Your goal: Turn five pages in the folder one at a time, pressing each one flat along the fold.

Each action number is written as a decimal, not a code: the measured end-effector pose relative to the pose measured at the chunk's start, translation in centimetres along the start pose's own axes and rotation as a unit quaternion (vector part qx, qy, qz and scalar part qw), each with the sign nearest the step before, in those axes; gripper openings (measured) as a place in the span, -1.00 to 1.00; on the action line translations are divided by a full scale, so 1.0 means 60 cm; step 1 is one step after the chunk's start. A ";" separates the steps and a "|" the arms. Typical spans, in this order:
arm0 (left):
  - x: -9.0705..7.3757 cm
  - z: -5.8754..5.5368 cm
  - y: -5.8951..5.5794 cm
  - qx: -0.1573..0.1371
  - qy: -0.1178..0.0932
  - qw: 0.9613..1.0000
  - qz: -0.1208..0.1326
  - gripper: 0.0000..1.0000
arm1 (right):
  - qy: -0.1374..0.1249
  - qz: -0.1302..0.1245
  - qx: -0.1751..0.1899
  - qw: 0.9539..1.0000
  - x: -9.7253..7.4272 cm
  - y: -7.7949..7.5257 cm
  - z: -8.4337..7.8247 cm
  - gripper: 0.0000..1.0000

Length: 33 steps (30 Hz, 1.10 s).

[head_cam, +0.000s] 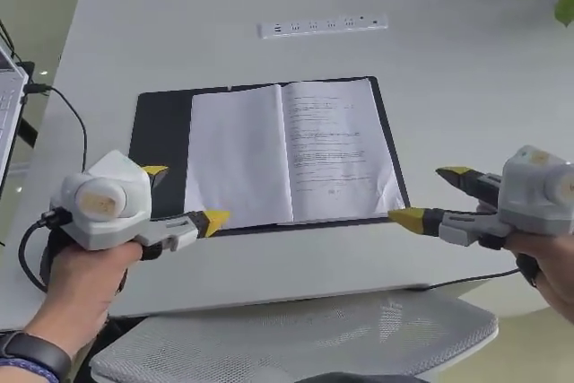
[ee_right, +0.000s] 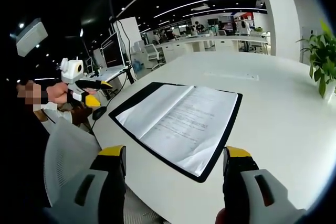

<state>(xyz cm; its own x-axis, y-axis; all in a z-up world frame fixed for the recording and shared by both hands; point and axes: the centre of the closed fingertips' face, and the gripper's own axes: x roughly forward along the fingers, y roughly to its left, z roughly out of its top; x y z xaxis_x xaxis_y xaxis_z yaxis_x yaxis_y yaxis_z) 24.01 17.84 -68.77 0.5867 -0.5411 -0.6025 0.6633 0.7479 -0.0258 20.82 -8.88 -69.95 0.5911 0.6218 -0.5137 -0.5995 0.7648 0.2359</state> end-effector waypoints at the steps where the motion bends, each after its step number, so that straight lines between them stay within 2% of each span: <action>1: 0.005 0.005 -0.003 0.003 0.000 1.000 -0.003 0.38 | -0.001 -0.001 0.002 1.000 -0.001 -0.001 0.000 0.49; 5: 0.023 0.022 -0.017 0.011 -0.001 1.000 -0.016 0.36 | -0.006 -0.005 0.008 1.000 -0.004 -0.005 0.001 0.49; 10: 0.052 0.046 -0.044 0.029 -0.002 0.999 -0.039 0.36 | -0.012 -0.010 0.014 1.000 -0.010 -0.008 0.003 0.49; 20: 0.101 0.093 -0.089 0.055 -0.009 0.996 -0.070 0.34 | -0.025 -0.013 0.020 0.999 -0.021 -0.008 0.015 0.47; 25: 0.132 0.107 -0.117 0.068 -0.007 0.994 -0.086 0.33 | -0.029 -0.013 0.015 0.999 -0.026 -0.008 0.023 0.47; 33: 0.189 0.120 -0.179 0.083 -0.003 0.989 -0.122 0.30 | -0.027 -0.017 0.004 0.999 -0.038 -0.012 0.027 0.49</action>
<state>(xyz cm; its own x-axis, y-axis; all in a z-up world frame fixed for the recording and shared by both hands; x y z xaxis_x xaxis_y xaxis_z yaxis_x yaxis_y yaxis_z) 26.86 0.89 -69.60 0.4020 -0.6998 -0.5905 0.8524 0.5215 -0.0377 20.78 -10.59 -67.58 0.6395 0.6031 -0.4768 -0.5744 0.7870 0.2252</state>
